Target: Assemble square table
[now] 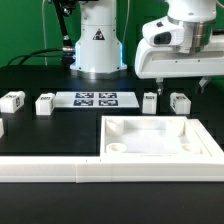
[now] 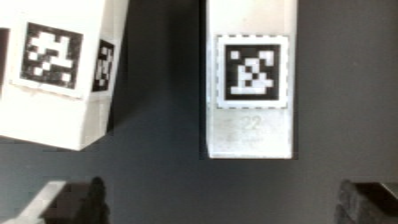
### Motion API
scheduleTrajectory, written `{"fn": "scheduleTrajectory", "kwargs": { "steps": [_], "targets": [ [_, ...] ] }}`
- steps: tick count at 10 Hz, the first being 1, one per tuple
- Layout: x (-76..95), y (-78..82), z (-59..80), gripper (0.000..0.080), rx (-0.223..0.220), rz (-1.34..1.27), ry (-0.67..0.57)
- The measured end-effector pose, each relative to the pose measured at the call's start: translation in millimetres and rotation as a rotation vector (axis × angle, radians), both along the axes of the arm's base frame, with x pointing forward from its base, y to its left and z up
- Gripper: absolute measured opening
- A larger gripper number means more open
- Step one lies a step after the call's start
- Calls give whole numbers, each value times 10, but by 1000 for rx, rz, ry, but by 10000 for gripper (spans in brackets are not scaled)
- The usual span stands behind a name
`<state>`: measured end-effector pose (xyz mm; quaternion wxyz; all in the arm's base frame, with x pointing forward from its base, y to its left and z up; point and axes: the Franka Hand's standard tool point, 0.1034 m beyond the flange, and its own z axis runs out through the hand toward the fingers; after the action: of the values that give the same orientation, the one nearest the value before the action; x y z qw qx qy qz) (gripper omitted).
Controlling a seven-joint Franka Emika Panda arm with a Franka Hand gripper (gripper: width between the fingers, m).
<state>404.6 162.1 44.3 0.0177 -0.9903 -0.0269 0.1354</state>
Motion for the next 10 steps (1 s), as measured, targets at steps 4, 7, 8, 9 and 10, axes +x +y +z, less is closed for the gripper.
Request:
{"fn": "scheduleTrajectory", "kwargs": {
  "steps": [4, 7, 8, 9, 10],
  "targets": [
    [-76, 66, 53, 649, -26, -5, 263],
    [-87, 30, 38, 649, -47, -3, 434],
    [-70, 31, 16, 649, -49, -3, 469],
    [-118, 22, 11, 649, -55, 6, 539],
    [-133, 46, -36, 649, -52, 18, 582]
  ]
}}
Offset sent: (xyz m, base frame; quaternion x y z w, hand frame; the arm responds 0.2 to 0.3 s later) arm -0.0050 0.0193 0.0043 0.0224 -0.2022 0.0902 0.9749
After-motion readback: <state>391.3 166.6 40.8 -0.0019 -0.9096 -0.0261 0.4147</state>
